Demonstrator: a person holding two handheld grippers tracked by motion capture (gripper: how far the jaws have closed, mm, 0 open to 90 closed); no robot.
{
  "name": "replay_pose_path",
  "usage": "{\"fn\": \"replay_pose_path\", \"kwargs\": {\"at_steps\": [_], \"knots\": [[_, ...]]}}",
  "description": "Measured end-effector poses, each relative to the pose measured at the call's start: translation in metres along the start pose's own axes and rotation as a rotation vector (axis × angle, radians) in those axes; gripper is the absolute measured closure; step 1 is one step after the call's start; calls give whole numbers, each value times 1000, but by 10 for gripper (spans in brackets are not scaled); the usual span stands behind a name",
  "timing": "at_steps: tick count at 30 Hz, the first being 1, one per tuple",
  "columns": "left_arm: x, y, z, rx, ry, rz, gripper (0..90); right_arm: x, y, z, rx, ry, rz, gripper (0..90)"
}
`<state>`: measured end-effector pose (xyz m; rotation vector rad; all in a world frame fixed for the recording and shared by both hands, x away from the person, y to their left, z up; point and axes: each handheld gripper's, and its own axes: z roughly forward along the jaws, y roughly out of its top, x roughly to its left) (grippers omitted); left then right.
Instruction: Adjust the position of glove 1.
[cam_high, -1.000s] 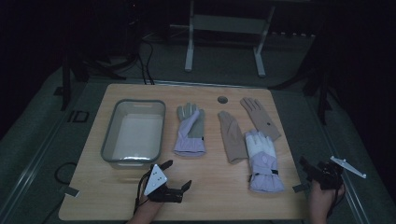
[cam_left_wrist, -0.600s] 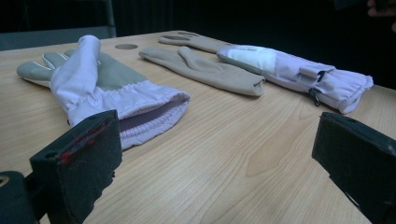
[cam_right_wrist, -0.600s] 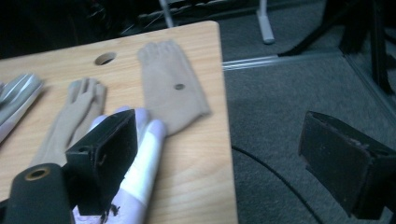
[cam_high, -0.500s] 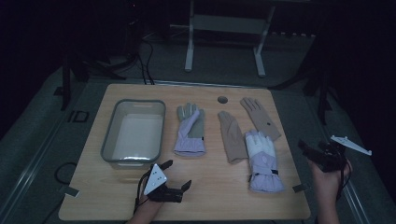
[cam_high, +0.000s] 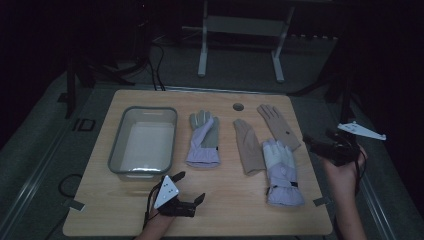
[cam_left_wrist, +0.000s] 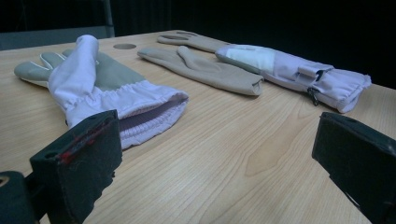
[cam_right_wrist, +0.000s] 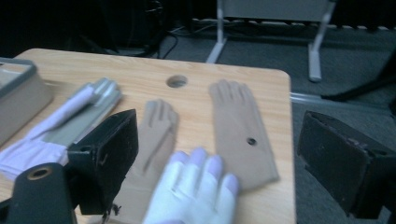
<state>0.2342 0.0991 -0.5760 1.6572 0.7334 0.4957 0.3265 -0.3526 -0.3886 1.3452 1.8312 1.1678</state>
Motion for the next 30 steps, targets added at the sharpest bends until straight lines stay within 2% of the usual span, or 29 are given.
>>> {"fn": "replay_pose_path", "kwargs": {"at_steps": [5, 11, 15, 16, 18, 21, 25, 30], "knots": [[0, 0, 0, 0, -1, 1, 19, 24, 14, 13, 6, 44, -62, 130], [0, 0, 0, 0, -3, 1, 19, 51, 28, 30, 12, 99, -98, 130], [0, 0, 0, -1, -7, -2, 19, 65, 35, 43, 22, 134, -111, 130], [0, 0, 0, -1, -7, -2, 19, 65, 35, 43, 22, 134, -111, 130], [0, 0, 0, 0, -8, 3, 19, 80, 40, 55, 27, 161, -132, 131], [0, 0, 0, -2, -9, 0, 19, 91, 43, 64, 27, 184, -151, 154], [0, 0, 0, -2, -10, -3, 19, 105, 45, 77, 48, 228, -172, 150], [0, 0, 0, -3, -11, 4, 19, 126, 46, 98, 95, 255, -209, 149]]}}
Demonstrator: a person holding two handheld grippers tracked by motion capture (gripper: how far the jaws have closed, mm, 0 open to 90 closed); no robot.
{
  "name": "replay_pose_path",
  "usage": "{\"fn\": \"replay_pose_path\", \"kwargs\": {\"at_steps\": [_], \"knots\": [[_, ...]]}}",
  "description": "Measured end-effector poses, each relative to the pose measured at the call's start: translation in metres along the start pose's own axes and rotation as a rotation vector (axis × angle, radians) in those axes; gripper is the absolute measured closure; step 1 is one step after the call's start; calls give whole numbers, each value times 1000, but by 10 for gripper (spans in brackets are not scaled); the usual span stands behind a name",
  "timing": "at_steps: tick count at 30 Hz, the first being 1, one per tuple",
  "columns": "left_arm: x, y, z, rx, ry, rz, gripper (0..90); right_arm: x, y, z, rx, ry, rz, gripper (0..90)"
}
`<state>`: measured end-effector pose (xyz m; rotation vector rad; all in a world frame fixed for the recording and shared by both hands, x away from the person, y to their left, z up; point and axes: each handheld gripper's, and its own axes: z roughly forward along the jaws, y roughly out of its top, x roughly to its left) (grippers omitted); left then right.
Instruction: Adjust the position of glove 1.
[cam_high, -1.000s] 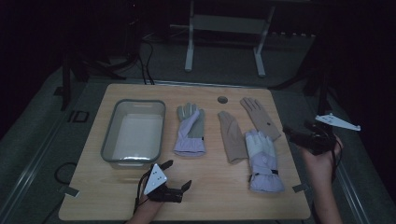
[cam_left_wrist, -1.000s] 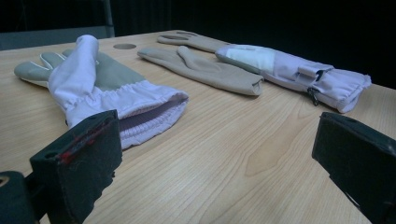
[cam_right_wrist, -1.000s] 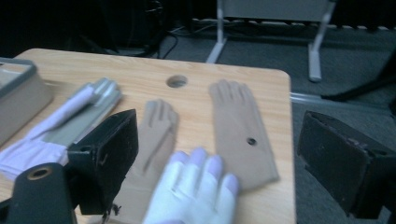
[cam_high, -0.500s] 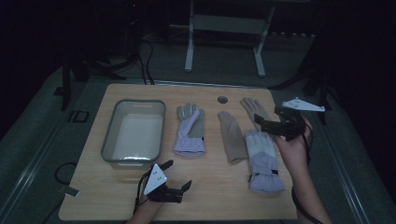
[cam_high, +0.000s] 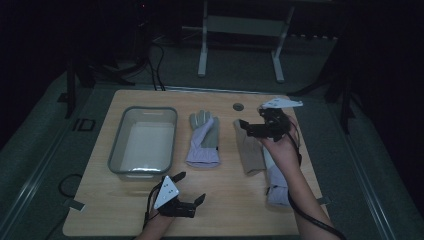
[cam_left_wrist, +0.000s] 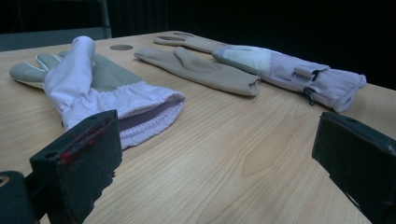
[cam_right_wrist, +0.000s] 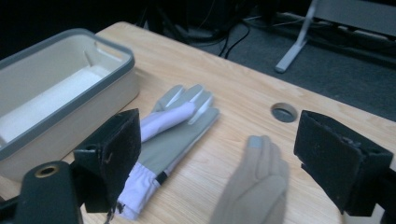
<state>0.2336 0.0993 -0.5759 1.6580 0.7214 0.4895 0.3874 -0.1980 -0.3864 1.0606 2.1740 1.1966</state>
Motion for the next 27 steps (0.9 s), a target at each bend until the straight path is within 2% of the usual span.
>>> {"fn": "replay_pose_path", "kwargs": {"at_steps": [7, 15, 23, 27], "knots": [[0, 0, 0, -1, -2, 0, 19, 20, 4, 39, 50, 46, -19, 149], [-1, 0, 0, -1, -8, 1, 19, 37, 3, 80, 113, 66, -37, 149], [-1, 0, 0, -4, -7, 3, 19, 47, -3, 120, 191, 67, -17, 144], [-1, 0, 0, -3, -10, 4, 19, 49, -11, 142, 233, 66, 17, 145]]}}
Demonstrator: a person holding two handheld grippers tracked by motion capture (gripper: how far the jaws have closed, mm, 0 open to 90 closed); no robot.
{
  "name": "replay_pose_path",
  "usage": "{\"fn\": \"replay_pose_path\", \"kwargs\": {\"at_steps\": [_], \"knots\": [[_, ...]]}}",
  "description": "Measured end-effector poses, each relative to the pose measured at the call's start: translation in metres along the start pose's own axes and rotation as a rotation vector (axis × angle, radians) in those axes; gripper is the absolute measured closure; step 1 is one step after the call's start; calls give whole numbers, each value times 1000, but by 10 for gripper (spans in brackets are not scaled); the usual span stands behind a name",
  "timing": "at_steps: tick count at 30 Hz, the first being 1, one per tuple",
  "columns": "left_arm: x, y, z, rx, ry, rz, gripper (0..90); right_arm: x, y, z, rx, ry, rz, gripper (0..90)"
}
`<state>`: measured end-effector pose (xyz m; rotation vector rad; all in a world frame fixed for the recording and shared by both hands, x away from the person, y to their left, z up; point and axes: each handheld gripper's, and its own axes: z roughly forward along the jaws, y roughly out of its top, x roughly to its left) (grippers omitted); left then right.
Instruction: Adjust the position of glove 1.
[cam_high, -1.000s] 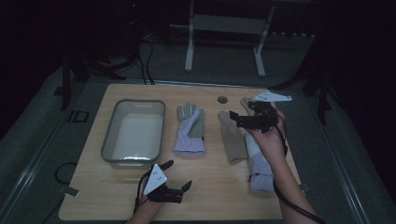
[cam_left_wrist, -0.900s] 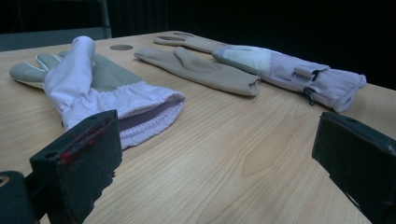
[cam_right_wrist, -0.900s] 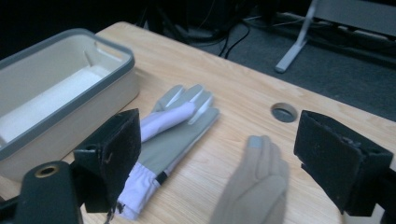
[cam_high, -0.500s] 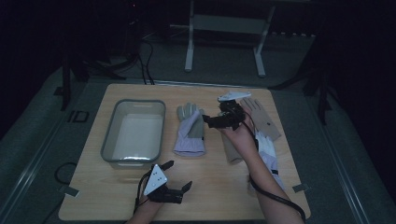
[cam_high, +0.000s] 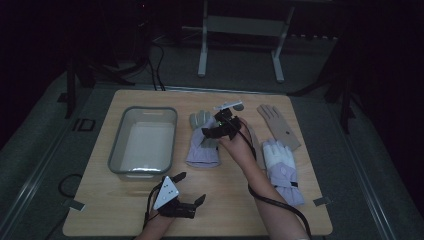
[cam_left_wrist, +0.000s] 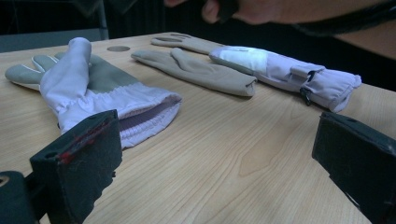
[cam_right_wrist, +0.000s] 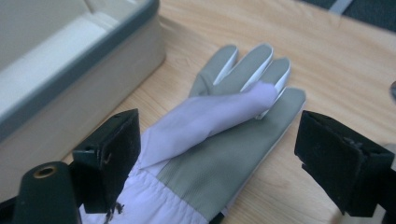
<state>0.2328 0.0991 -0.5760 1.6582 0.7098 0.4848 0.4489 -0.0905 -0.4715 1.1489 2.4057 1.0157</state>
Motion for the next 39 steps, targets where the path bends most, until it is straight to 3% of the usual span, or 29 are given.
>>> {"fn": "replay_pose_path", "kwargs": {"at_steps": [7, 15, 20, 29, 33, 39], "knots": [[0, 0, 0, 1, -6, -5, 19, 0, -6, 34, 68, -2, 20, 146], [1, 0, 0, 2, -10, -7, 19, 2, -12, 60, 103, -18, 63, 164], [1, 0, 0, 4, -16, -11, 19, 5, -17, 71, 125, -45, 54, 188], [1, 0, 1, 5, -20, -12, 19, 5, -25, 78, 123, -32, 72, 252], [1, 0, 1, 6, -23, -13, 19, 5, -25, 77, 121, -20, 77, 377], [1, 0, 0, 5, -23, -10, 19, 11, -25, 76, 121, 7, 65, 668]]}}
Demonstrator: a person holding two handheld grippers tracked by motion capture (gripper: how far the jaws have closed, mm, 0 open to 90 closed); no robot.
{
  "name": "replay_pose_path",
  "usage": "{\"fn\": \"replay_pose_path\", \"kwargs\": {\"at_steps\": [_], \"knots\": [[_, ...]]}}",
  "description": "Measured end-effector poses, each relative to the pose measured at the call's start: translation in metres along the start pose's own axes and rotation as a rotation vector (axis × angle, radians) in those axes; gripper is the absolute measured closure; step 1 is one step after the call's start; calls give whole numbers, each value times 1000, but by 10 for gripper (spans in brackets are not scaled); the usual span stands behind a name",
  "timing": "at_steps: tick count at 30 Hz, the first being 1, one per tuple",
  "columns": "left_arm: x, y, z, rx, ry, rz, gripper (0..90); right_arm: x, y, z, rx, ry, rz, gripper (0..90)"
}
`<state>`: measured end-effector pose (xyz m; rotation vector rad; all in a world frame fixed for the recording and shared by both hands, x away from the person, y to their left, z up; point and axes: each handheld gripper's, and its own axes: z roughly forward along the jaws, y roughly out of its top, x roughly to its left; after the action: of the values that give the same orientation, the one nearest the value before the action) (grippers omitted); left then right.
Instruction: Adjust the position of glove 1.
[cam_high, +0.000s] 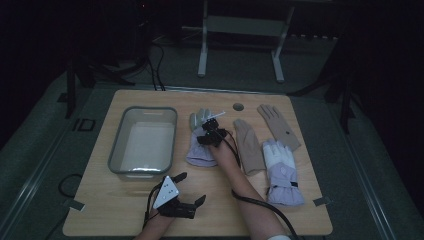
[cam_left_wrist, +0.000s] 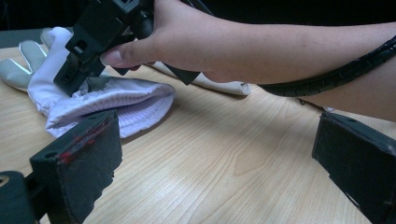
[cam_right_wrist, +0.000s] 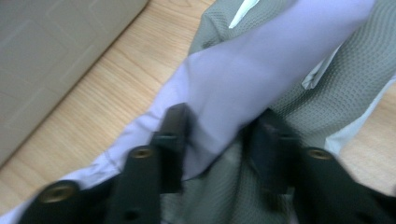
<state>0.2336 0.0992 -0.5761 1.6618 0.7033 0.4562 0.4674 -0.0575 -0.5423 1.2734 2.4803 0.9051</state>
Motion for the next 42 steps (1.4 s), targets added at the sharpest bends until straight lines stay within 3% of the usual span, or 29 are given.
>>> {"fn": "replay_pose_path", "kwargs": {"at_steps": [5, 10, 13, 15, 18, 19, 23, 29, 34, 37, 42], "knots": [[0, 0, 0, -1, -3, 0, 19, 0, 1, -7, 3, 25, 55, 784], [0, 0, -1, -2, -7, 0, 19, -5, 0, -26, -21, 39, 79, 796], [0, 0, -1, -3, -10, 2, 19, -5, -1, -40, -33, 9, 28, 796], [0, 0, 0, -3, -9, 3, 19, -8, -2, -54, -48, 24, 39, 796], [0, 0, 0, -3, -8, 7, 19, -9, -3, -61, -62, 26, 42, 796], [0, 0, 0, -4, -7, 4, 19, -10, -7, -76, -76, 29, 22, 796], [0, 0, 0, -4, -6, 1, 19, -8, -17, -100, -90, 7, -24, 796], [0, 0, -1, -7, -12, 7, 19, 0, -38, -125, -99, -16, -74, 794], [0, -1, -2, -20, -2, -9, 19, 8, -59, -122, -85, -45, -96, 793], [0, -1, -2, -20, -3, -6, 19, 9, -69, -110, -69, -40, -92, 792], [0, -1, -2, -17, -5, -9, 19, 6, -77, -86, -22, -72, -102, 784]]}}
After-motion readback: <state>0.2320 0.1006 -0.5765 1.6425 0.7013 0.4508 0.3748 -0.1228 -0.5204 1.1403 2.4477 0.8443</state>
